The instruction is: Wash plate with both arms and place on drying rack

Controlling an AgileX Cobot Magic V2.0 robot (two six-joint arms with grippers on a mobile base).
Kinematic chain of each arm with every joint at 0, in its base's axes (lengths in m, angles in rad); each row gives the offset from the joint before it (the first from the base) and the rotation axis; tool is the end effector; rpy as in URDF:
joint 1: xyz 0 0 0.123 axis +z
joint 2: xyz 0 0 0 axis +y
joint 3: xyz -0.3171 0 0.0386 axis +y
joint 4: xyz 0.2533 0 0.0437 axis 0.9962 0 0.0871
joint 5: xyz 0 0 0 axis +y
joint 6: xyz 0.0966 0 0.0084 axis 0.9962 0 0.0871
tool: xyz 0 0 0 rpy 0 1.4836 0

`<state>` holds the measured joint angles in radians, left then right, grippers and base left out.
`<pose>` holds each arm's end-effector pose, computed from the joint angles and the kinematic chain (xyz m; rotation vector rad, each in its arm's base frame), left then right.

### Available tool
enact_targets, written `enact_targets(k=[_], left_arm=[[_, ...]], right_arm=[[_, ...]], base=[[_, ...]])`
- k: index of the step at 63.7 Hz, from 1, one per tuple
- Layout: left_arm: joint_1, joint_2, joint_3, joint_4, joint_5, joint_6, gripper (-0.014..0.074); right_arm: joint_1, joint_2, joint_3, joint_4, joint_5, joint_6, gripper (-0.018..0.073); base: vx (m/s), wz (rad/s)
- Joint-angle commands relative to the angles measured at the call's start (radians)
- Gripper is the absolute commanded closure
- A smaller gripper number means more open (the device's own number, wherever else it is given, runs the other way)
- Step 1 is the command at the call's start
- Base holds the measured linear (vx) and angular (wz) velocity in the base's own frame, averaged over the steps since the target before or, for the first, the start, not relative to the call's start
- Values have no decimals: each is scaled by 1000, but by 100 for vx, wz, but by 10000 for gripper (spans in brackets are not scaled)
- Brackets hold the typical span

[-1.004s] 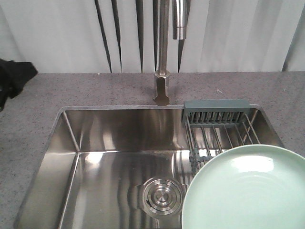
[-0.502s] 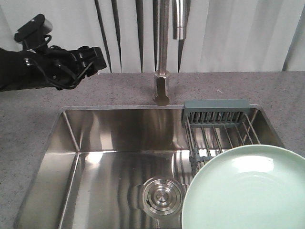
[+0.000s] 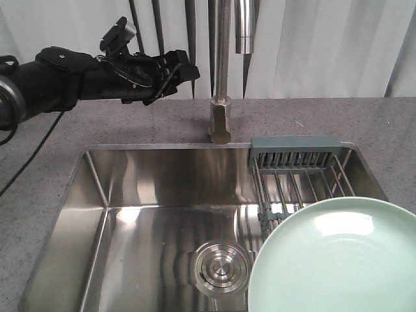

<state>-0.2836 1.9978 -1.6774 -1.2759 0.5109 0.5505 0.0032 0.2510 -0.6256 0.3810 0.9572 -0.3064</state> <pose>0.4671 -0.1834 0.3244 -0.0766 2.0856 -1.0918 0.0048 0.0295 0.3315 -0.2771 1.9982 0.2647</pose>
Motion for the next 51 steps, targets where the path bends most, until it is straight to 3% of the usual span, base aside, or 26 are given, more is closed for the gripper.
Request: enact_targets(k=[1,19,51], left_arm=[[-7,10,-77,-149,32,67,133],[-7,143,-165,-387,184,195,134],[-8,159,-168,-414,303,212,134]], right_arm=[[-1,16,-24,20,-67,1,561],[-1,16,-24,20,-67,1,561],[-1,16,-24,20,-67,1,561]], base=[[0,0],[0,0],[0,0]])
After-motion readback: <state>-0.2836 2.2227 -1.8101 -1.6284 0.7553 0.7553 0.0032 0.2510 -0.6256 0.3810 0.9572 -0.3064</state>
